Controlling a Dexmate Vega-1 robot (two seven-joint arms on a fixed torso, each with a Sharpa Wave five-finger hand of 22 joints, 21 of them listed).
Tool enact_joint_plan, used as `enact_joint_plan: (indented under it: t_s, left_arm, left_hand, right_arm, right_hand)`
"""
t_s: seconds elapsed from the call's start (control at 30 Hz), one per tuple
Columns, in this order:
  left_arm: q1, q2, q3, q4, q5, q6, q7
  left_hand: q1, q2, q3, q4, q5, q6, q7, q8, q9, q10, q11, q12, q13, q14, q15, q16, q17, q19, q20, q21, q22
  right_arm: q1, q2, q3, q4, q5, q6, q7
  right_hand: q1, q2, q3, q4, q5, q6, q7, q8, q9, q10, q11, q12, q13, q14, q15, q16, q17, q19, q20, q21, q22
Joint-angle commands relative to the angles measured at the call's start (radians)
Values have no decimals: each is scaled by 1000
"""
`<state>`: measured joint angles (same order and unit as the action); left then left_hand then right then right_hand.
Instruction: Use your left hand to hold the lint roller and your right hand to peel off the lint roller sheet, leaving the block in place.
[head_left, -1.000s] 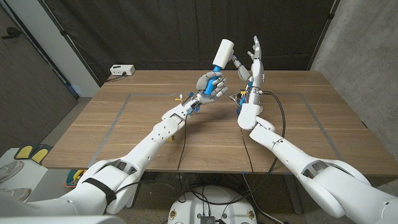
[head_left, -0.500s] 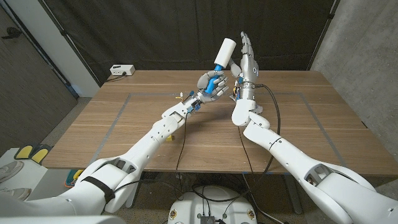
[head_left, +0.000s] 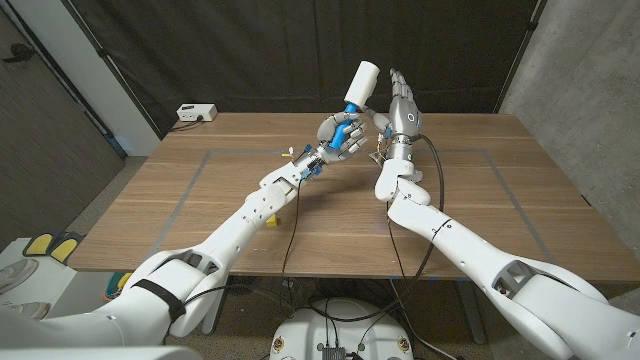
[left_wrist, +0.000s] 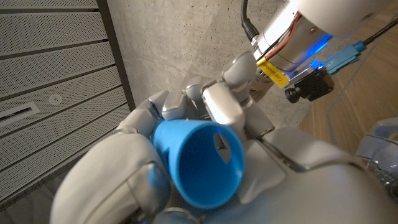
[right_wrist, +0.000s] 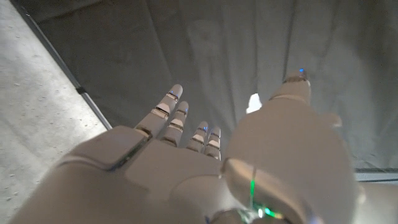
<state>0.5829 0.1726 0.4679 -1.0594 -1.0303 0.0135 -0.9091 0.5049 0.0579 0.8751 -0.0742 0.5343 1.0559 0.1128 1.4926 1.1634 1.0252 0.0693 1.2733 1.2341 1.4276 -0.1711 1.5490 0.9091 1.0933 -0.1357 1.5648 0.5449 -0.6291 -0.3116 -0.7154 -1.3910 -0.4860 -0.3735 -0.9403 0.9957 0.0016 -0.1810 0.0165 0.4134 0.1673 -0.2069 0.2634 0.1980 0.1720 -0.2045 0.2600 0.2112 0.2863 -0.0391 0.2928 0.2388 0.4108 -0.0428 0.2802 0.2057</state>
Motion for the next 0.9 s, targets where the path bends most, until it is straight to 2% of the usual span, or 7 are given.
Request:
enact_joint_plan:
  t_s: [0.03, 0.17, 0.3, 0.4, 0.57, 0.77, 0.9]
  left_arm:
    - [-16, -11, -1, 40, 7, -4, -10]
    - [-17, -11, -2, 42, 9, -3, -9]
    - [-23, -12, 1, 47, 14, 3, -3]
    - [-26, -14, 1, 49, 16, 8, 3]
    - [-25, -16, -1, 43, 15, 19, 24]
    - [-33, -7, 6, 32, 23, 47, 49]
    - [-32, -1, 7, 17, 21, 70, 78]
  left_hand:
    - [-110, 125, 129, 125, 2, 71, 18, 4, 10, 225, -147, 301, 5, 5, -2, 5, 0, 5, -4, 7, 5]
    - [-110, 125, 129, 125, 2, 68, 19, 8, 18, 223, -145, 300, 5, 5, -4, 9, 4, 5, -6, 3, 0]
    - [-110, 125, 128, 125, 2, 70, 20, 5, 13, 222, -146, 300, 5, 1, -4, 4, 1, 4, -6, 4, 1]
    - [-110, 125, 129, 125, 1, 65, 19, 14, 28, 222, -146, 300, 5, 5, -4, 7, 3, 5, -6, 3, -2]
    - [-109, 126, 128, 124, 0, 65, 20, 11, 23, 221, -146, 300, 5, 5, -4, 7, 2, 5, -6, 3, -4]
    - [-108, 126, 128, 125, -1, 64, 21, 12, 24, 221, -146, 300, 5, 5, -5, 12, 7, 4, -6, 5, -1]
    - [-108, 127, 128, 125, -2, 65, 21, 8, 16, 221, -144, 300, 5, 2, -3, 4, 0, 7, -5, 0, -14]
  right_arm:
    - [-10, 252, 310, 354, -221, 615, -177]
    - [4, 282, 359, 408, -236, 702, -177]
    - [23, 211, 272, 390, -93, 729, -123]
    - [48, 181, 215, 408, -38, 741, -145]
    - [71, 123, 140, 384, 20, 738, -121]
    - [111, 88, 76, 407, 71, 809, -115]
    - [87, 48, 63, 291, 74, 673, -49]
  right_hand:
    - [76, 79, -23, -9, 51, 260, -8, 49, -2, 244, -1, 40, 3, 204, -183, 64, 26, 78, -49, 63, 24]
    - [78, 84, -27, -7, 52, 279, -8, 50, -3, 257, -2, 40, 2, 220, -183, 68, 29, 78, -50, 67, 27]
    - [11, 10, -129, 21, 59, 105, 19, -59, -4, 108, 37, -54, 0, 109, -170, 8, 37, 15, -16, 64, 29]
    - [-31, -3, -151, 41, 61, 54, 42, -76, -3, 70, 55, -67, 1, 79, -164, -3, 44, 1, -5, 61, 26]
    - [-60, -26, -164, 51, 61, 20, 53, -81, -2, 39, 55, -73, 2, 59, -166, -11, 49, -5, -4, 60, 23]
    - [-70, -38, -164, 55, 65, 36, 51, -67, -2, 60, 54, -60, 2, 61, -173, -13, 50, 7, -44, 65, 19]
    - [-48, -31, -151, 47, 74, 24, 28, -69, -2, 39, 16, -67, 2, 39, -166, -25, 50, -12, -18, 59, 16]
